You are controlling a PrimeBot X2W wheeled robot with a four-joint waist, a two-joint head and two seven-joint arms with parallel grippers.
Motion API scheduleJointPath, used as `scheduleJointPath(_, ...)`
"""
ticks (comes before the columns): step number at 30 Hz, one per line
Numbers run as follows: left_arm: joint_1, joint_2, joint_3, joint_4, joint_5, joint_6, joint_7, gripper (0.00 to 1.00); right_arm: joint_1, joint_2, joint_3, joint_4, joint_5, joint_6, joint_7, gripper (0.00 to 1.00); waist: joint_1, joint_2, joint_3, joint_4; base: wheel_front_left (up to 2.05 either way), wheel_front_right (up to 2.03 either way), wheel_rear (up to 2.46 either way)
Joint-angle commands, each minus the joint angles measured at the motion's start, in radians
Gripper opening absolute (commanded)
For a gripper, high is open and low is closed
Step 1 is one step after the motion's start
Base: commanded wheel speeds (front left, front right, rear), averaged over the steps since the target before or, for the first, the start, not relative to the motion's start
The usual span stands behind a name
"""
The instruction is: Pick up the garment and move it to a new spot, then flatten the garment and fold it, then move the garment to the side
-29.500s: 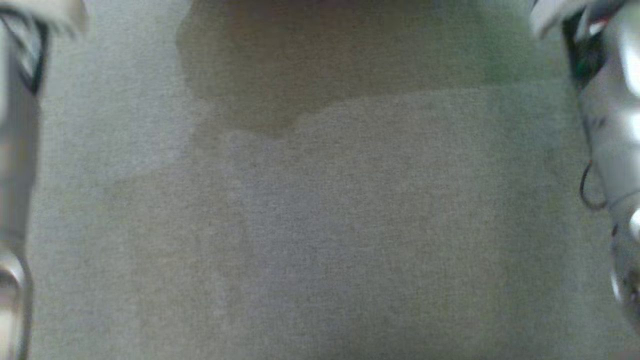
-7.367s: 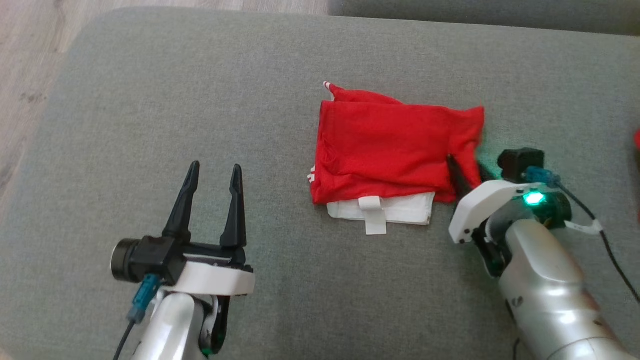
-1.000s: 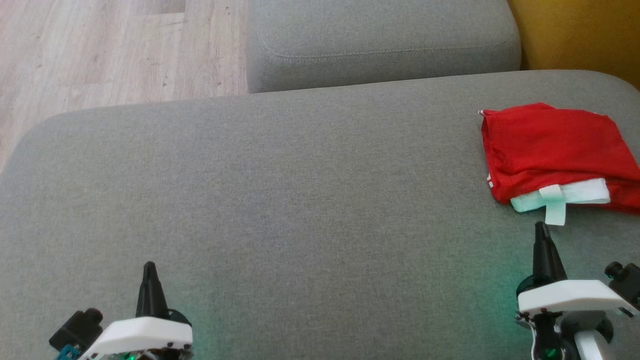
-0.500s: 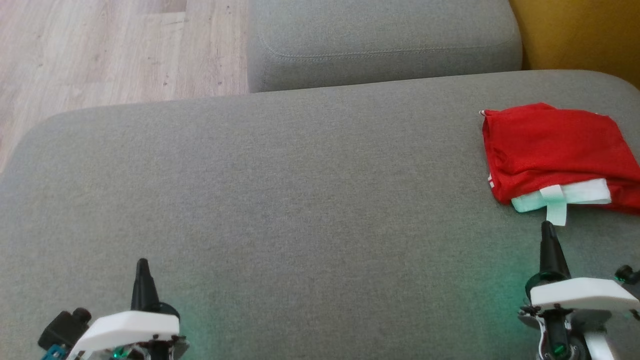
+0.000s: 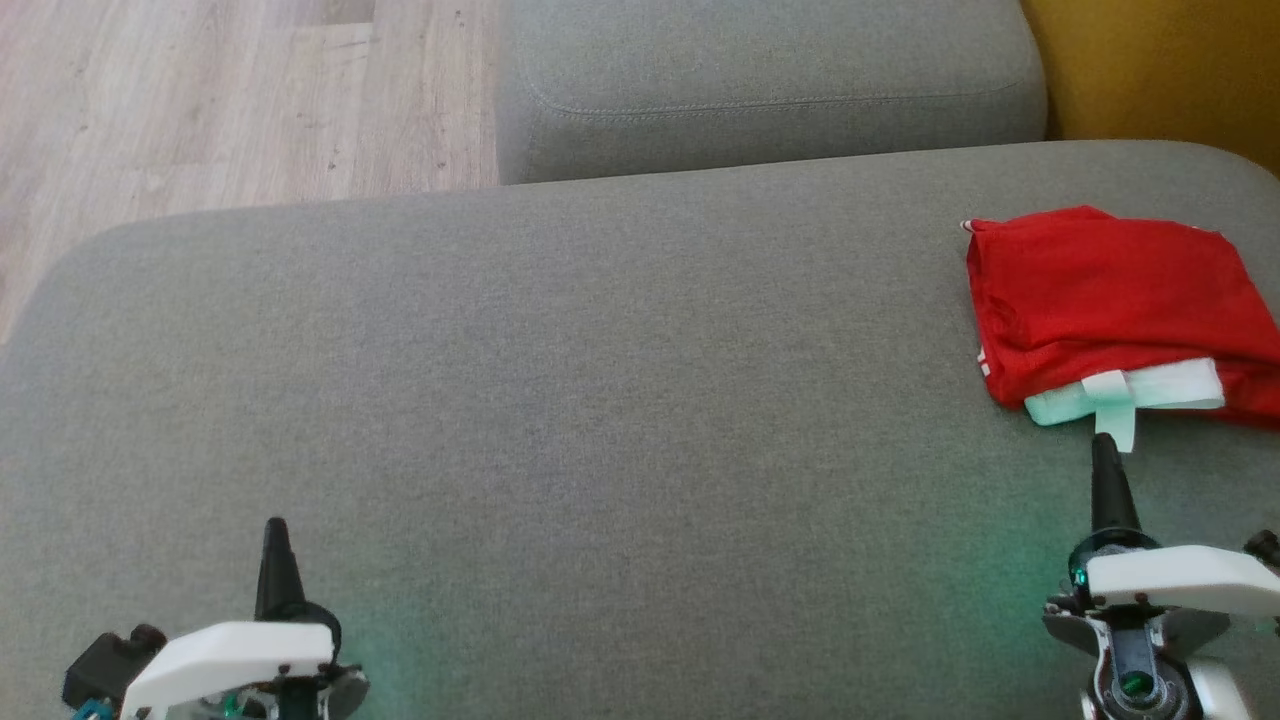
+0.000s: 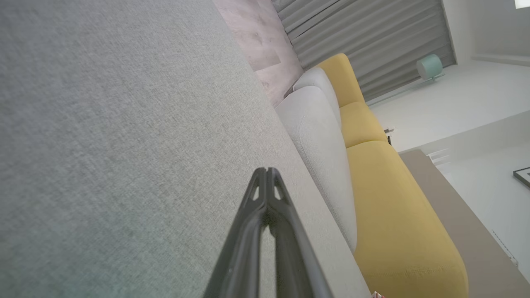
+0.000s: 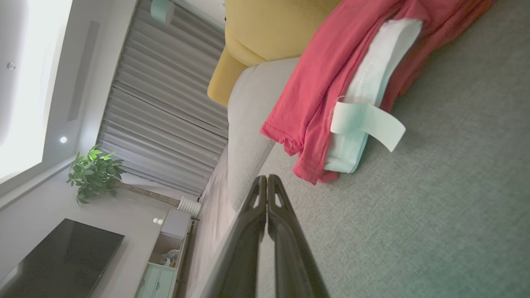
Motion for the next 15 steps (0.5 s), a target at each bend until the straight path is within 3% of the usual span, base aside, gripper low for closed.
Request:
scheduleJointPath(1,-0.058,0.004,0.031,-0.036,-0.027,-0.011,0.007,0.0,-0.047,-0.005,0.007,-0.039,0.034,0.0,0.008,0.0,0.0,-0.0001,0.0,0.0,0.0,0.0,0.0)
scheduleJointPath(15,-0.068,0.004,0.058,-0.043,-0.158,-0.029,0.045,0.0,-0.051,-0.005,-0.004,-0.051,0.187,-0.001,0.045,0.0,0.0,-0.0001,0.001,0.002,0.0,0.0,0.0)
